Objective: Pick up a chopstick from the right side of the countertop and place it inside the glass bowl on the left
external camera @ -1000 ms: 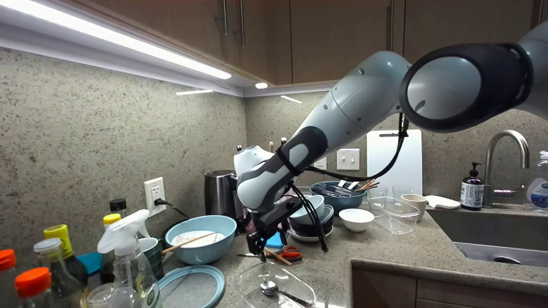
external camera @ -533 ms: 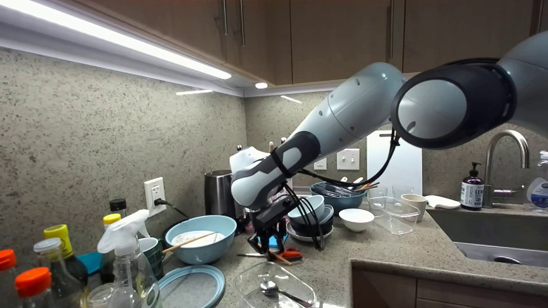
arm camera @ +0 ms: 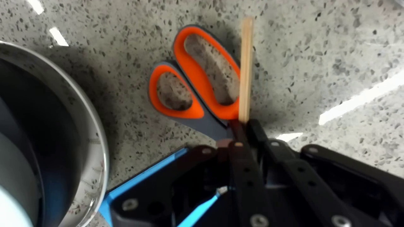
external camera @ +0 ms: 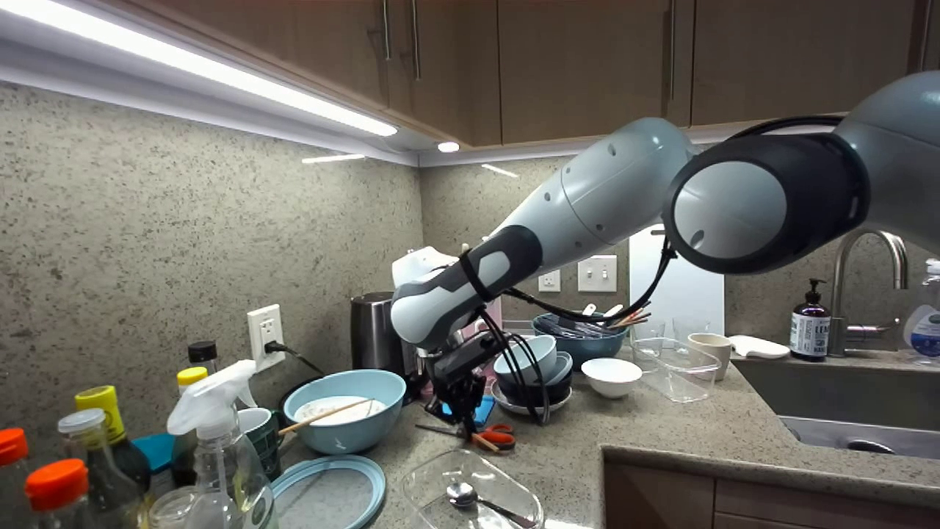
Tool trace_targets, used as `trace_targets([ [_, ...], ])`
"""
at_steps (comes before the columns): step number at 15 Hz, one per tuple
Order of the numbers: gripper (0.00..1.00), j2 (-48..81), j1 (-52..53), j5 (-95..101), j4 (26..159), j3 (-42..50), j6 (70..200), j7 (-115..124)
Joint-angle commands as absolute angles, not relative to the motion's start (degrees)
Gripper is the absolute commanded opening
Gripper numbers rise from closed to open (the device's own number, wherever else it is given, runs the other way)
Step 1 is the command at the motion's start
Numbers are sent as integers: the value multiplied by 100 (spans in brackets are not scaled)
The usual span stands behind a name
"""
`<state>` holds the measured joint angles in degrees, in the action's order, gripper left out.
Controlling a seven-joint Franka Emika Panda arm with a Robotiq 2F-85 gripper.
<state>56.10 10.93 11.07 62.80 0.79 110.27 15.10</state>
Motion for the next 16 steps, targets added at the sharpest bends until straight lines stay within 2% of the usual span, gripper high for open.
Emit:
trace_targets([
  [1,2,5770,1005,860,5948,56,10821,1351],
  [4,2,5768,1055,852,5895,123,10738,1519],
  [11,2,4780,1371,893,7025,222,10767,2318],
  [16,2,3890,1438,786,7925,175,9781,2792],
])
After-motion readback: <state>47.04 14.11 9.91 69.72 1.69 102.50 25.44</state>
